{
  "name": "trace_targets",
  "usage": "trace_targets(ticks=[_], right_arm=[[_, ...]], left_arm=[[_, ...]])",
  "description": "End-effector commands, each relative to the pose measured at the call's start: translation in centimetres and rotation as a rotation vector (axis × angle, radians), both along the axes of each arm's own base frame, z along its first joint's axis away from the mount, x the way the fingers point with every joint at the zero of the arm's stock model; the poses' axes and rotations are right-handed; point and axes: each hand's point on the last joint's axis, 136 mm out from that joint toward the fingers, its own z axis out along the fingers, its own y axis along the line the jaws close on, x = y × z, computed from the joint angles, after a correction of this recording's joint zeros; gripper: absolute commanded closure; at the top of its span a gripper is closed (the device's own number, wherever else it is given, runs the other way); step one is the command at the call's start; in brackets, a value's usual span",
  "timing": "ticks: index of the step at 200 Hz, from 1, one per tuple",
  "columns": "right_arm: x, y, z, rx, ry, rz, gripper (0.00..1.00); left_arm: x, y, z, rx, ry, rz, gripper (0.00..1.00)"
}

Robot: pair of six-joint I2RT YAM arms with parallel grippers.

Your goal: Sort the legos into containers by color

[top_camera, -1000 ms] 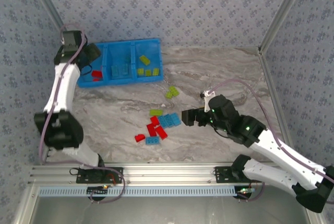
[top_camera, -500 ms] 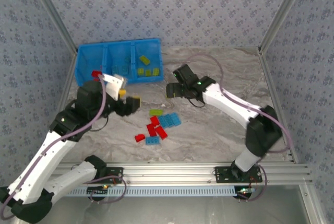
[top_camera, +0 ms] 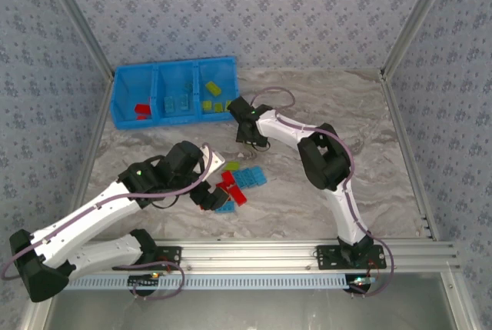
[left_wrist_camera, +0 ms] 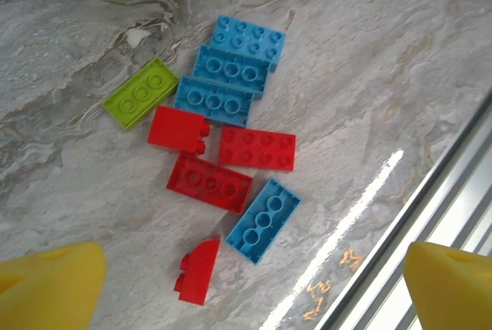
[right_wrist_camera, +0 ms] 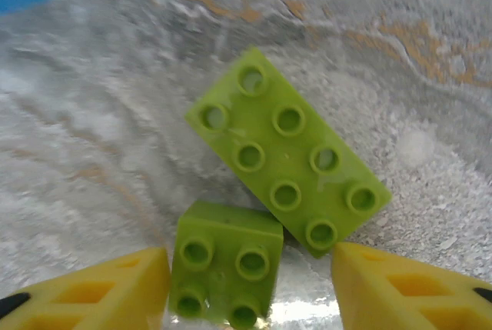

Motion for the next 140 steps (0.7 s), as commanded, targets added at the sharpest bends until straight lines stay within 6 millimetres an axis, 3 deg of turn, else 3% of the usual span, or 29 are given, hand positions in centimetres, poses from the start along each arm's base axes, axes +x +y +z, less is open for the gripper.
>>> trace_targets(ticks=[1, 21, 48, 68, 84, 109, 124, 140], right_arm=[[0.0, -0.9, -0.2, -0.046, 0.000, -0.065, 0.52], [-0.2, -0.8, -0.4, -0.046, 0.009, -0.039, 0.69], [-1.1, -0.9, 1.1, -0.035, -0.005, -0.006, 0.77], [-1.9, -0.4, 5.1, -0.001, -0.088, 0.067, 0.77], [-3.0, 1.0, 10.0, 0.039, -0.208, 0.196, 0.76], [-4.9, 5.6, 16.8, 0.120, -0.444, 0.456, 0.73], [-4.8, 7.8, 18.6, 0.121, -0.524, 0.545, 0.72], [-2.7, 9.2, 18.7, 0.075, -0.549, 0.538, 0.72]], left_arm=[[0.2, 0.5, 1.8, -0.005, -0.064, 0.000, 0.01], [-0.1, 0.8, 3.0, -0.041, -0.098, -0.007, 0.01], [-0.7, 1.6, 3.4, -0.036, -0.132, -0.034, 0.01], [-0.5, 2.6, 3.6, -0.034, -0.179, -0.010, 0.01], [0.1, 3.4, 4.3, -0.050, -0.240, 0.036, 0.01], [1.4, 5.6, 5.6, -0.047, -0.340, 0.161, 0.01], [2.2, 7.3, 5.9, -0.037, -0.382, 0.250, 0.01], [2.8, 8.8, 5.6, -0.026, -0.392, 0.332, 0.01]])
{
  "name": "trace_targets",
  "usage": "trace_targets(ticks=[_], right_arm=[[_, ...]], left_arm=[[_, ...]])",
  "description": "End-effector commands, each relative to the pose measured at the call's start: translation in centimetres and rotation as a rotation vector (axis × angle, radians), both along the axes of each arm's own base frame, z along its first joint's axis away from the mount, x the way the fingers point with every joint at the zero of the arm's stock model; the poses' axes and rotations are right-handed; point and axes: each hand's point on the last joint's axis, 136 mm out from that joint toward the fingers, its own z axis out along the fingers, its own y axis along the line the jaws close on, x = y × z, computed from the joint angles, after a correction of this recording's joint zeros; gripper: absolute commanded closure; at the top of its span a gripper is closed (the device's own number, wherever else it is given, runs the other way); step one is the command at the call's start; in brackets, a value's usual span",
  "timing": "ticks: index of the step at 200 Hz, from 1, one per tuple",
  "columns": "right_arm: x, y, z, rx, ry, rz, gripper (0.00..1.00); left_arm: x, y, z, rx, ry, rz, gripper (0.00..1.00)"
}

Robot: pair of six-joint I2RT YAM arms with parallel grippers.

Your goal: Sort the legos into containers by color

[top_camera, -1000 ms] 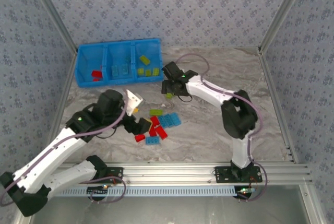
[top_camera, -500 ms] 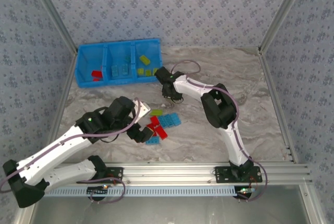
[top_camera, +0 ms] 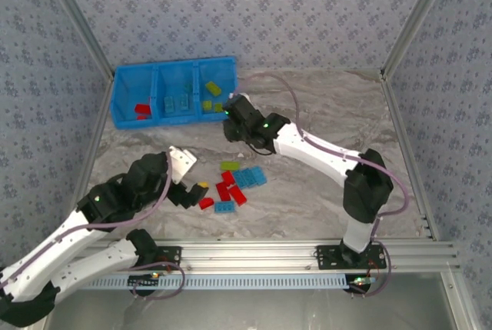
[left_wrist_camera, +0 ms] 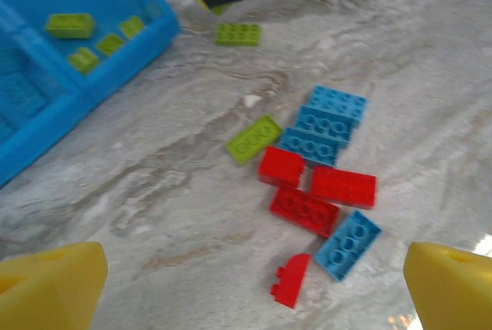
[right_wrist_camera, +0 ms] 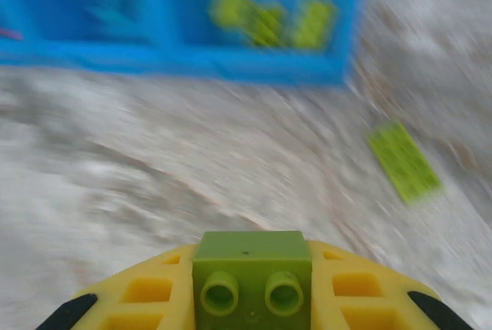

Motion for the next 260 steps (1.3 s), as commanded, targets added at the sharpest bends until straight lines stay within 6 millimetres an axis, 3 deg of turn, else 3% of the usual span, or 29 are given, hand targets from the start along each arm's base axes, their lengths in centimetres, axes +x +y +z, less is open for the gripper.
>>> trace_targets(ticks=[1, 16, 38, 58, 69, 93, 112, 122, 156, 166, 169, 190, 221, 246, 260], right_arm=[[3.1, 2.5, 0.4, -0.073, -0.131, 0.064, 0.72], [6.4, 3.3, 0.0, -0.119, -0.176, 0.002, 0.71], [11.2, 4.7, -2.1, -0.174, -0.230, -0.038, 0.71], [14.9, 5.6, -4.4, -0.218, -0.232, -0.046, 0.71], [16.7, 6.1, -4.6, -0.218, -0.252, -0.050, 0.69], [18.8, 6.7, -5.2, -0.199, -0.262, -0.032, 0.57], [18.9, 6.8, -4.3, -0.190, -0.271, -0.009, 0.39], [18.5, 6.6, -3.3, -0.196, -0.273, 0.001, 0.36], [15.4, 5.2, 1.7, -0.192, -0.262, 0.010, 0.35], [13.7, 4.6, 3.5, -0.165, -0.250, 0.025, 0.35], [13.1, 4.5, 3.2, -0.166, -0.234, 0.037, 0.35], [8.4, 3.1, 5.6, -0.102, -0.199, 0.112, 0.34], [0.7, -0.9, 6.5, -0.067, -0.140, 0.192, 0.31], [-6.3, -4.8, 5.3, -0.016, -0.076, 0.240, 0.27], [-10.3, -6.9, 3.0, 0.040, 0.004, 0.259, 0.23]], left_arm=[[1.7, 3.0, 0.2, 0.011, -0.061, 0.177, 0.01], [2.1, 4.0, 0.0, 0.011, -0.059, 0.224, 0.01], [2.6, 4.8, -0.1, 0.006, -0.054, 0.270, 0.01], [2.8, 4.9, -0.2, -0.002, -0.044, 0.275, 0.01], [2.8, 4.9, -0.2, -0.003, -0.041, 0.274, 0.01], [2.9, 5.0, -0.3, -0.002, -0.041, 0.284, 0.01], [3.0, 5.2, -0.3, -0.002, -0.041, 0.294, 0.01], [3.0, 5.3, -0.4, 0.000, -0.039, 0.296, 0.01], [3.4, 5.2, -0.9, -0.002, -0.013, 0.306, 0.01], [3.6, 5.2, -1.0, -0.002, -0.003, 0.310, 0.01], [3.6, 5.3, -1.2, -0.002, 0.001, 0.312, 0.01], [3.9, 5.4, -1.3, -0.001, 0.017, 0.329, 0.01], [4.4, 5.6, -1.1, -0.095, 0.067, 0.444, 0.01], [3.8, 4.4, -2.0, -0.288, 0.248, 0.575, 0.01], [3.0, 3.5, -3.0, -0.372, 0.358, 0.647, 0.01]])
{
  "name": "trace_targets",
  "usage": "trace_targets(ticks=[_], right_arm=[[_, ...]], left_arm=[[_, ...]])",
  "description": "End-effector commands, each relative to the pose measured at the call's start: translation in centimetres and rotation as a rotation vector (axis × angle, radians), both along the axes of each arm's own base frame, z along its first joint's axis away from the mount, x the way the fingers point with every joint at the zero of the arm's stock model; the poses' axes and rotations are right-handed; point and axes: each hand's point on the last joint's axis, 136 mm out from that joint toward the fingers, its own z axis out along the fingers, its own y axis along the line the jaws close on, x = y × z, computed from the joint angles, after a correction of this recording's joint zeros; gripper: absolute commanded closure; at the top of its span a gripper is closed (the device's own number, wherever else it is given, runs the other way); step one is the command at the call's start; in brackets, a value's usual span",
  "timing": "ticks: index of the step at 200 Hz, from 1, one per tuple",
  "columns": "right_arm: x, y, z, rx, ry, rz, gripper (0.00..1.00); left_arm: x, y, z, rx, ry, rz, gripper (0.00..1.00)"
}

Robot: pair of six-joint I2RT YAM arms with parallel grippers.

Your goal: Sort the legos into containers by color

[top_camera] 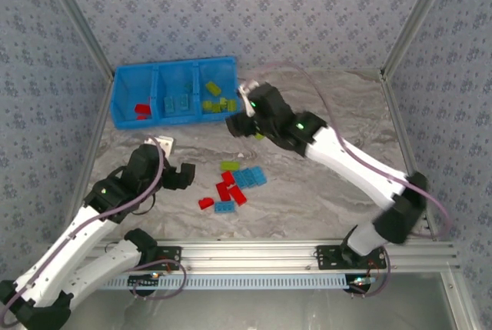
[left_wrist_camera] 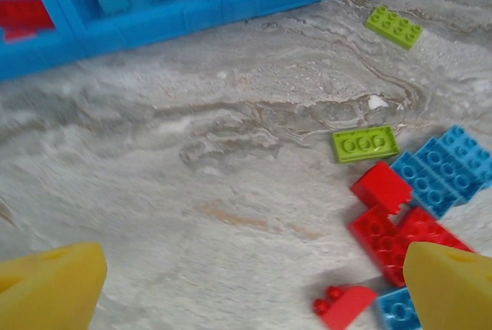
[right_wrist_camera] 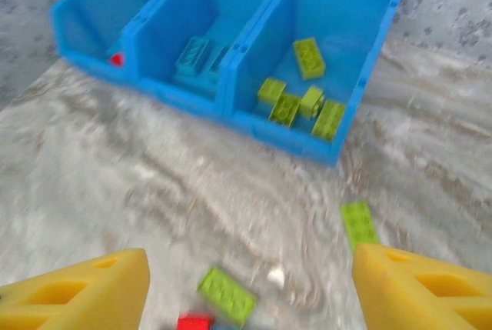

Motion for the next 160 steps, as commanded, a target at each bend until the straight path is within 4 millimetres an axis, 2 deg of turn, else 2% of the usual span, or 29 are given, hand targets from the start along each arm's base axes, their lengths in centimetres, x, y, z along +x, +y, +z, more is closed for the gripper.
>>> trace_targets(ticks=[1, 14, 27, 56, 84, 105, 137, 160], right_arm=[[-6.1, -2.3, -5.1, 0.040, 0.186, 0.057, 0.23], [-9.0, -4.2, -6.7, 0.079, 0.243, 0.047, 0.18], [-11.0, -6.1, -7.8, 0.103, 0.277, 0.023, 0.14], [-12.9, -9.8, -8.8, 0.116, 0.296, -0.068, 0.11], [-12.8, -11.3, -8.2, 0.157, 0.260, -0.119, 0.05], [-12.3, -11.5, -8.2, 0.163, 0.254, -0.141, 0.03], [-11.9, -11.1, -8.2, 0.159, 0.270, -0.141, 0.02], [-11.7, -11.1, -8.1, 0.162, 0.275, -0.149, 0.02]], left_arm=[[-1.0, -1.6, 0.0, -0.254, 0.133, 0.168, 0.01], [-2.2, -3.4, -1.3, -0.311, 0.206, 0.175, 0.01], [-3.6, -5.6, -3.1, -0.343, 0.279, 0.161, 0.01], [-6.9, -9.7, -7.7, -0.309, 0.391, 0.166, 0.01], [-8.6, -11.3, -12.1, -0.168, 0.449, 0.171, 0.01], [-8.1, -12.8, -14.2, -0.151, 0.445, 0.154, 0.01], [-6.7, -13.9, -16.1, -0.127, 0.408, 0.136, 0.01], [-6.5, -14.8, -17.2, -0.116, 0.427, 0.105, 0.01]])
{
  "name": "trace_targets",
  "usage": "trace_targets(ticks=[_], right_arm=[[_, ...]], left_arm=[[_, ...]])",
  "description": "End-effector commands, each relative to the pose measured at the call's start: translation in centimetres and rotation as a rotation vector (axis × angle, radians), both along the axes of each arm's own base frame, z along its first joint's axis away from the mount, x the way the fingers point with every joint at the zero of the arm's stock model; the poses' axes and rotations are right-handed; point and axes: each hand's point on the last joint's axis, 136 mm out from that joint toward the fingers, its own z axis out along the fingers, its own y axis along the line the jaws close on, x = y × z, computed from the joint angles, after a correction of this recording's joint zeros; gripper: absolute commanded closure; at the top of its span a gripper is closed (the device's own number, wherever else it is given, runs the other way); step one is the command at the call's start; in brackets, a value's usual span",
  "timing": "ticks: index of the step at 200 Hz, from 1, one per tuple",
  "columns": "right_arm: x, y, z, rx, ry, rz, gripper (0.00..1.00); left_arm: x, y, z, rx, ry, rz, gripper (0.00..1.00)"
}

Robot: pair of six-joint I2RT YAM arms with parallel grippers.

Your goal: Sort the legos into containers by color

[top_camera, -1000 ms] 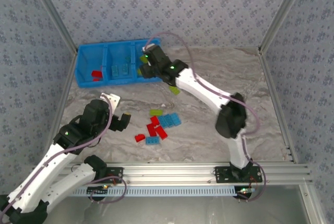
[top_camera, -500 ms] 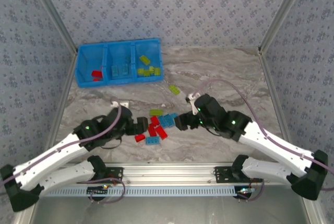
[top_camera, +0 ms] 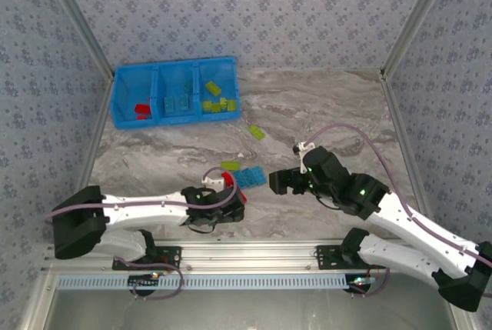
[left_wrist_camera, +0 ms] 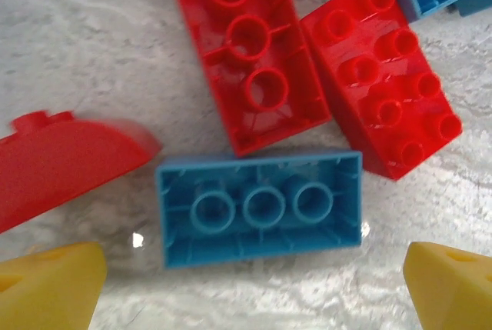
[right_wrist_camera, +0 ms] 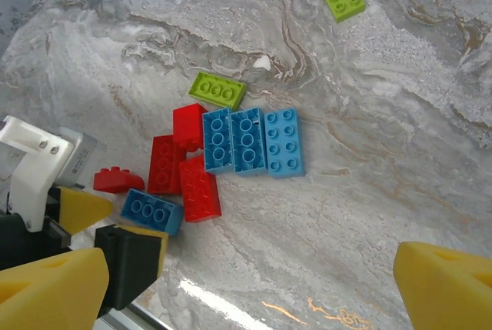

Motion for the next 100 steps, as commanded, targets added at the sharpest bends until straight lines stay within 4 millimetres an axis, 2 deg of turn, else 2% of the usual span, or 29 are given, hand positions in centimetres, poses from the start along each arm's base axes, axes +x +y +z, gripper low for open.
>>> trace_targets(ticks=[1, 18, 31, 66, 100], right_arm=[[0.4, -0.1, 0.7, 0.022, -0.001, -0.027, 0.02], [0.5, -0.2, 0.7, 0.025, 0.004, -0.035, 0.02], [0.5, -0.4, 0.7, 0.026, 0.008, -0.042, 0.02], [0.0, -0.4, 0.2, 0.024, 0.033, -0.030, 0.02], [-0.4, -0.1, 0.5, 0.028, 0.035, 0.009, 0.01]], left_arm=[[1.2, -1.8, -0.2, -0.047, -0.034, -0.020, 0.01], [1.3, -1.8, -1.0, -0.027, -0.033, -0.030, 0.01], [1.4, -1.6, -1.5, -0.008, -0.026, -0.031, 0.05], [1.5, -1.0, -2.4, 0.036, -0.029, -0.030, 0.25], [1.5, -1.3, -1.3, 0.030, -0.035, -0.066, 0.44]])
